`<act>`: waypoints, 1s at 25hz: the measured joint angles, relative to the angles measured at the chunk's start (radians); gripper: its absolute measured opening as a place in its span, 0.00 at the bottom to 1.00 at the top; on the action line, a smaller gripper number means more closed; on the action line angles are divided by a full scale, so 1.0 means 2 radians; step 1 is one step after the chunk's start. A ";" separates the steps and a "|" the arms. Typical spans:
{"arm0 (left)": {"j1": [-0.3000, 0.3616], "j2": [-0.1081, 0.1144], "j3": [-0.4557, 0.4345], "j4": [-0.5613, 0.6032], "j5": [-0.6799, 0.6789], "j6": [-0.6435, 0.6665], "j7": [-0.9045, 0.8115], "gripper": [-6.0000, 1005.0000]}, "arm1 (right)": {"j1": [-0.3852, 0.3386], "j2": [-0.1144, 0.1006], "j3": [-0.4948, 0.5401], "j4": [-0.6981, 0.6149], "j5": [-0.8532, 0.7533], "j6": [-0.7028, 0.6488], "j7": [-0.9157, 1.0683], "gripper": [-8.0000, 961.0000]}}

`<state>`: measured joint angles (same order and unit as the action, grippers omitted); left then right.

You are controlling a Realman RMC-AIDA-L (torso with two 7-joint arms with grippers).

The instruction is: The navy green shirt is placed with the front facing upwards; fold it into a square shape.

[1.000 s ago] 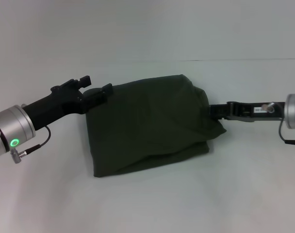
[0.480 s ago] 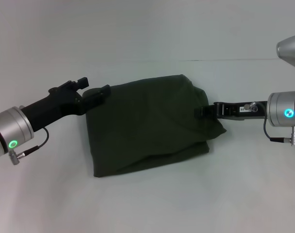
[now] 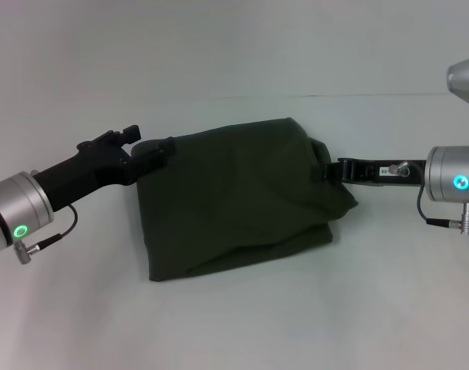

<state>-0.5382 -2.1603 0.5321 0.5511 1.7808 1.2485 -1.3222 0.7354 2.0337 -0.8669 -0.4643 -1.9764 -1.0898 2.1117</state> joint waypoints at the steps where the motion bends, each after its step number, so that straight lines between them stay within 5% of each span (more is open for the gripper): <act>1: 0.000 0.000 0.000 0.000 0.000 0.000 0.000 0.84 | -0.003 0.000 0.000 0.000 0.007 -0.005 -0.005 0.11; 4: 0.000 0.000 0.000 -0.001 0.000 0.000 0.000 0.84 | -0.013 -0.001 0.000 -0.003 0.022 -0.016 -0.012 0.02; 25: -0.004 0.000 0.001 -0.001 0.000 -0.006 -0.003 0.84 | -0.036 -0.012 0.009 -0.001 0.029 0.002 -0.010 0.02</act>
<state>-0.5456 -2.1598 0.5337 0.5491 1.7809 1.2369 -1.3279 0.6636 2.0101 -0.8482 -0.4672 -1.9177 -1.0861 2.0914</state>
